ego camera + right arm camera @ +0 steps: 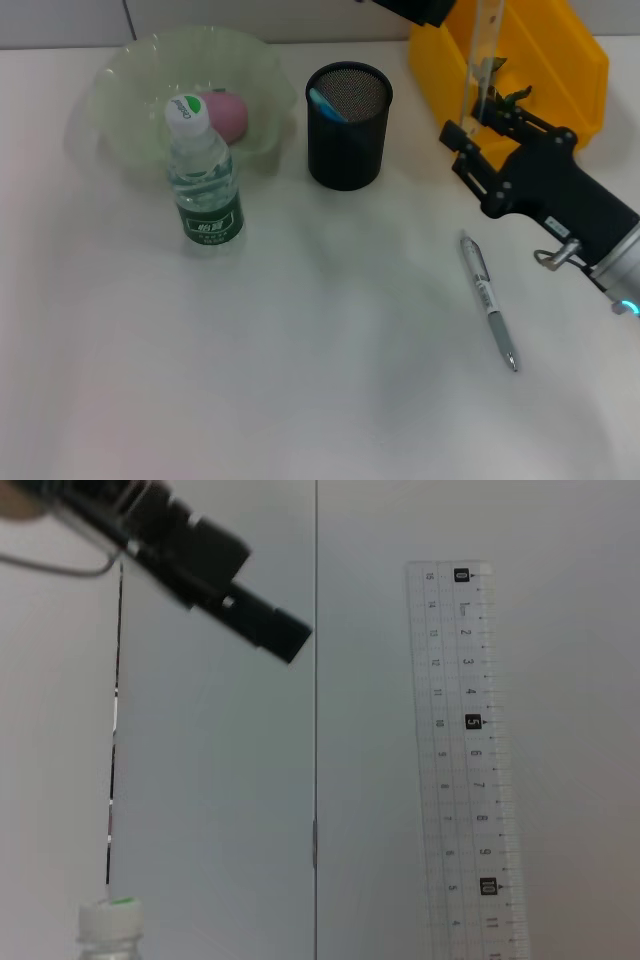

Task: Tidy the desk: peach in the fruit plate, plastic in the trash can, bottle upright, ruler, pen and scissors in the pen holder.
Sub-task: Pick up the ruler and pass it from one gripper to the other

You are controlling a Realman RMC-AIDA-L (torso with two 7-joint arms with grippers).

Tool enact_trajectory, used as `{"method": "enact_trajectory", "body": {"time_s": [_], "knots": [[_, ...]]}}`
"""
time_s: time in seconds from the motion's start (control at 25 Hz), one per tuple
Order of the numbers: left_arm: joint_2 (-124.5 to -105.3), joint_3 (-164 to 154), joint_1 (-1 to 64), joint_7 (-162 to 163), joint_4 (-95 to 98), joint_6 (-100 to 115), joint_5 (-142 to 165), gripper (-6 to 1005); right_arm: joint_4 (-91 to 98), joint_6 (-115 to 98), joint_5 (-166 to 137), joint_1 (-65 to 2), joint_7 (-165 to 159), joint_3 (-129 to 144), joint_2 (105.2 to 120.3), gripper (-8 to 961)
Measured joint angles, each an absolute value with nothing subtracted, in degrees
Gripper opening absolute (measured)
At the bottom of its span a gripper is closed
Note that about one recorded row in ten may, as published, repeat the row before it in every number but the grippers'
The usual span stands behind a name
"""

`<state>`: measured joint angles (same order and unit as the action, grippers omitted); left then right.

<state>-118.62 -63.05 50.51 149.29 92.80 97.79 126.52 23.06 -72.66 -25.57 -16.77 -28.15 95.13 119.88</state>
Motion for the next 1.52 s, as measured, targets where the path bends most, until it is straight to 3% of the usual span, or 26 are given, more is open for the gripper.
{"method": "enact_trajectory", "body": {"time_s": [0.4,1.2,1.52], "knots": [[-119.19,-68.2,55.6,153.8,93.2,96.3,133.7,690,23.7,-67.1,-12.8,-18.4,-21.4,109.8,119.88,376],[-119.18,-72.6,54.6,156.0,92.2,93.7,142.1,673,24.4,-66.7,-10.0,-18.5,-20.4,113.9,119.88,376],[-119.18,-74.3,54.2,156.8,92.7,94.0,141.9,615,24.5,-66.9,-8.3,-18.5,-19.1,114.0,119.88,377]]}}
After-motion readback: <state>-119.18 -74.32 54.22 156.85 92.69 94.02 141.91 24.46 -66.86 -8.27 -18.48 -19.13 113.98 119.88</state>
